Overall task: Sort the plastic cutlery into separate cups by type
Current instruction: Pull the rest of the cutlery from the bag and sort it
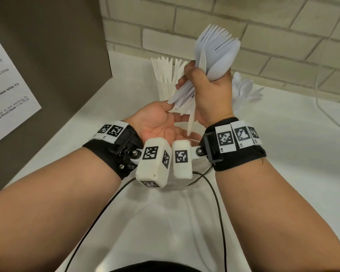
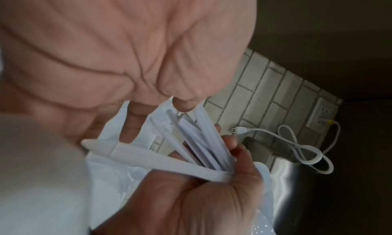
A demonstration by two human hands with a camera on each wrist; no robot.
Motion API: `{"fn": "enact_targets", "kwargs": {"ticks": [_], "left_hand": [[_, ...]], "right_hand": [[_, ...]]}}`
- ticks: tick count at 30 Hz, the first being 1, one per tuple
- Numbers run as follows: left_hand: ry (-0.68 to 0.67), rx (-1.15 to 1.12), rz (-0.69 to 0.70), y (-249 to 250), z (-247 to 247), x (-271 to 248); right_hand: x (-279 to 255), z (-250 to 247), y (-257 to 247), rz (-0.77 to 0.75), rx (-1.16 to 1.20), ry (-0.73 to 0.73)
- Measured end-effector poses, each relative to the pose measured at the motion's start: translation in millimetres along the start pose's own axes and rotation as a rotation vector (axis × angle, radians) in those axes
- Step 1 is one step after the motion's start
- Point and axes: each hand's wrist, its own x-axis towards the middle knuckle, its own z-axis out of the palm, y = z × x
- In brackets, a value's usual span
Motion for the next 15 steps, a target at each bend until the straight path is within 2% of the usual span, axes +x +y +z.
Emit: {"fn": "enact_targets", "kwargs": {"ticks": [4, 9, 13, 15], "left_hand": [[0.047, -0.111, 0.051, 6, 2, 2], [0.042, 0.015, -0.045, 7, -3, 2], [0.099, -0.136, 0.106, 13, 2, 2], [0.126, -0.099, 0.168, 15, 7, 0]], "right_hand": [[-1, 0, 1, -0.005, 0.008, 0.003], [0, -1, 2, -0.017, 0.022, 0.008], [-2, -5, 9, 0.005, -0.087, -0.026], [-3, -7, 13, 0.031, -0.141, -0.038]]}}
